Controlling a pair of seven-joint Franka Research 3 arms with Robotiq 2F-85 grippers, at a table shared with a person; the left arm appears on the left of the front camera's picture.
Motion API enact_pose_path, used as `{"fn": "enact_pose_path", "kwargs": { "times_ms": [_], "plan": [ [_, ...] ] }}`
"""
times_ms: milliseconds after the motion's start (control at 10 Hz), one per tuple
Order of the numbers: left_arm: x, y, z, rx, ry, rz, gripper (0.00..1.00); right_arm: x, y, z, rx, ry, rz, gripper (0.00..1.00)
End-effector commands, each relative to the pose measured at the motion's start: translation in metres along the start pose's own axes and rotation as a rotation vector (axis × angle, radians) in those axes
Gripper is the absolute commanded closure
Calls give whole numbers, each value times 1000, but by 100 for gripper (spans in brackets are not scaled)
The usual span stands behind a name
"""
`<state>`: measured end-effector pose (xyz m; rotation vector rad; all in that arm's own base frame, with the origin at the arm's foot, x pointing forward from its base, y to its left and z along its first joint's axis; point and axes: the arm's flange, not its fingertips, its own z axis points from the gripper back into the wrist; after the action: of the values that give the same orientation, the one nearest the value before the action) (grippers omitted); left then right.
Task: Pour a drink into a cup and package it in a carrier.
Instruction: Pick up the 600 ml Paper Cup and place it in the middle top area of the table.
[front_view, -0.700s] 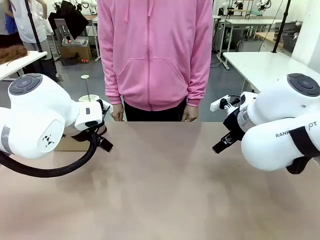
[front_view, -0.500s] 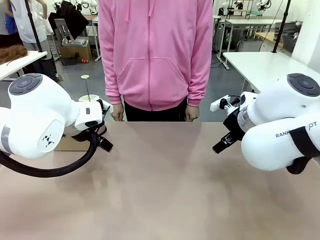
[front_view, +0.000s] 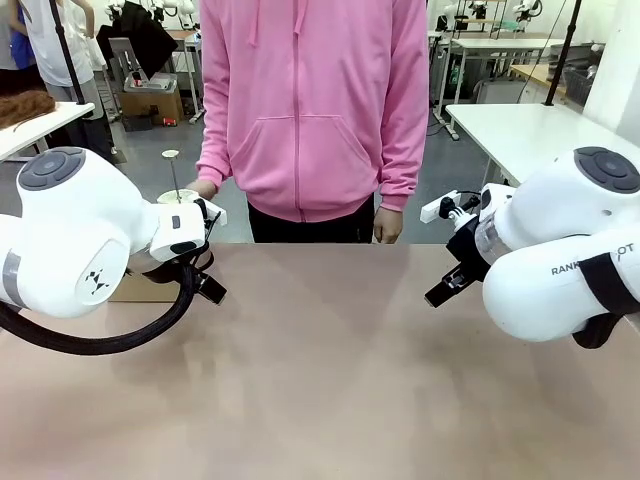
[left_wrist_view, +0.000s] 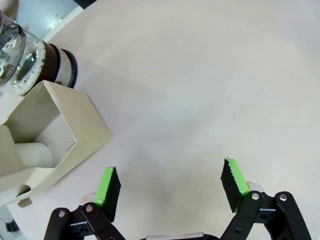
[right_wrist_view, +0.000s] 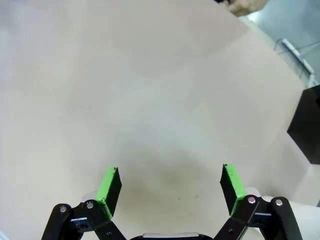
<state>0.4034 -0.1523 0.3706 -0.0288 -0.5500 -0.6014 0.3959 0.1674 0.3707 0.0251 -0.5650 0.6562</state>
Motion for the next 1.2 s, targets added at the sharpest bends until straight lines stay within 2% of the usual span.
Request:
{"fn": "enact_pose_path", "kwargs": {
  "times_ms": [0,100,200,300,500,600,800,1000,1100],
  "plan": [
    [0,0,0,0,0,0,0,0,0,0,0,0,0,0],
    [0,0,0,0,0,0,0,0,0,0,0,0,0,0],
    [0,0,0,0,0,0,0,18,-8,16,-8,-1,-19,0],
    [0,0,0,0,0,0,0,37,-19,37,66,-2,-13,0],
    [0,0,0,0,0,0,0,74,-58,80,99,-38,-29,0],
    [0,0,0,0,0,0,0,90,-93,99,177,-35,-13,0],
    [0,0,0,0,0,0,0,94,-162,124,312,-76,111,0],
    [0,0,0,0,0,0,0,72,-234,133,436,-201,188,0],
    [0,0,0,0,0,0,0,53,-268,121,452,-290,208,0]
  ]
}}
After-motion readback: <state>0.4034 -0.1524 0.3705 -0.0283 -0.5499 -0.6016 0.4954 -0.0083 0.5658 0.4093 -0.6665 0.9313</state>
